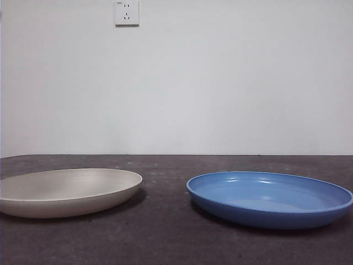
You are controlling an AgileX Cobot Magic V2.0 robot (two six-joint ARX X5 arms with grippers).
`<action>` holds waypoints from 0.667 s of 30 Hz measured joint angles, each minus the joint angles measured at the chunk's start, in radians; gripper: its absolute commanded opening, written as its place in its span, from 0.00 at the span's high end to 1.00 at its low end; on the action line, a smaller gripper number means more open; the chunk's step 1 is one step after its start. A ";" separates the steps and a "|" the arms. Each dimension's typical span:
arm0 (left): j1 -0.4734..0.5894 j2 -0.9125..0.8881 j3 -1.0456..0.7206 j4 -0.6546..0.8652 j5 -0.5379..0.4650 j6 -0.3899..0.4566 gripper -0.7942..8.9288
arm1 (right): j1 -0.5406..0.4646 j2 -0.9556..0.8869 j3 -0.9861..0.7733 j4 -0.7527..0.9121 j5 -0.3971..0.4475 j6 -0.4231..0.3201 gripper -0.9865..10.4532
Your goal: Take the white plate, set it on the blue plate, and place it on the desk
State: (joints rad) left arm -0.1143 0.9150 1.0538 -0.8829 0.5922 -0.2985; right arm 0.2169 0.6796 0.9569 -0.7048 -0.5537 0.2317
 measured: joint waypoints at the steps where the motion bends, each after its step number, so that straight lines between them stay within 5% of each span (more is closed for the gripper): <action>1: 0.031 0.054 0.011 -0.032 0.024 0.016 0.32 | 0.000 0.000 0.000 -0.003 -0.013 0.000 0.33; 10: 0.195 0.406 0.015 -0.001 0.070 0.108 0.32 | 0.000 0.000 0.000 -0.035 -0.045 0.000 0.33; 20: 0.219 0.705 0.015 0.082 0.070 0.148 0.32 | 0.000 0.000 0.000 -0.042 -0.047 0.000 0.33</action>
State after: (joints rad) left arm 0.1043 1.6196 1.0687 -0.8009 0.6621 -0.1501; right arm 0.2169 0.6796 0.9569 -0.7471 -0.6010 0.2321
